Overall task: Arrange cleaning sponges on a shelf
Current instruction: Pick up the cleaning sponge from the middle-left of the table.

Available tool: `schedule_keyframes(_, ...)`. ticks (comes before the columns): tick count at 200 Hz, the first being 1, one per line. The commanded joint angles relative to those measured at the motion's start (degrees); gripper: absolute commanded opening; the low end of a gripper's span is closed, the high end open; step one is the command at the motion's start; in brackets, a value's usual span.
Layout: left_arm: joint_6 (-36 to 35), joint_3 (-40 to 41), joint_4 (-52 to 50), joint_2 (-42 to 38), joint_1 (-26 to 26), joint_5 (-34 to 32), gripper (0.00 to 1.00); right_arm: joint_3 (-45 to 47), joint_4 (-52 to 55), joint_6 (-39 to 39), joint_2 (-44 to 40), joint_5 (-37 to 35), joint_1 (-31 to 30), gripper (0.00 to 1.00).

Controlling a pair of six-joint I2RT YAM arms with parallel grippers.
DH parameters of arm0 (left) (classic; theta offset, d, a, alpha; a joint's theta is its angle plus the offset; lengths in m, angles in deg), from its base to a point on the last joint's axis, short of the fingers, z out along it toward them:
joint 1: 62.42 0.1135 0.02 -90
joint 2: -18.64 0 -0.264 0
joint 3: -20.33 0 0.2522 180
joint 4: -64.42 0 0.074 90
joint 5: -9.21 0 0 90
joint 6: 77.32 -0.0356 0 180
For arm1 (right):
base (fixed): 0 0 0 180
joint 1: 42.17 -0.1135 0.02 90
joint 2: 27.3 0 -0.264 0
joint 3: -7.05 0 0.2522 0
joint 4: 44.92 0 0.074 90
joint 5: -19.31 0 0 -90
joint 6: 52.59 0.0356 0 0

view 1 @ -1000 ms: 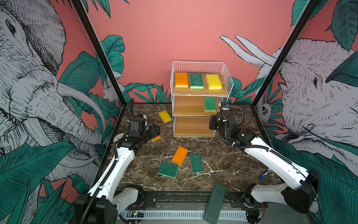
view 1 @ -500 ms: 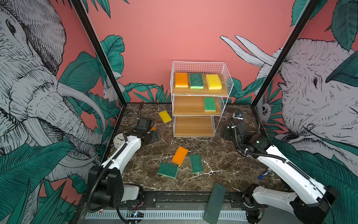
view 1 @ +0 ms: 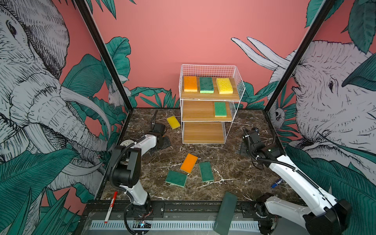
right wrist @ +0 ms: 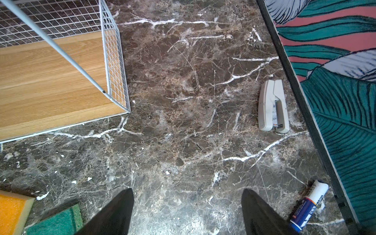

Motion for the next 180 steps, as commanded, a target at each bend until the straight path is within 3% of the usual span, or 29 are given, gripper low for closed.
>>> schedule_keyframes(1,0.4,-3.1,1.1,1.1,-0.7,-2.2,0.98,0.4,-1.4,0.4,0.8,1.9,0.6,0.86)
schedule_keyframes(83,3.1,-4.8,0.9,6.9,-2.2,-3.6,0.97,0.6,-3.3,-1.6,3.0,3.3,2.0,0.86)
schedule_keyframes(153,2.2,-3.0,0.6,5.9,-2.4,-3.5,0.79,2.4,-3.7,-1.2,1.1,3.6,2.8,0.86)
schedule_keyframes(180,0.7,0.8,1.5,2.3,-2.5,-2.0,0.65,3.0,-3.6,-1.1,0.4,3.6,3.0,0.86)
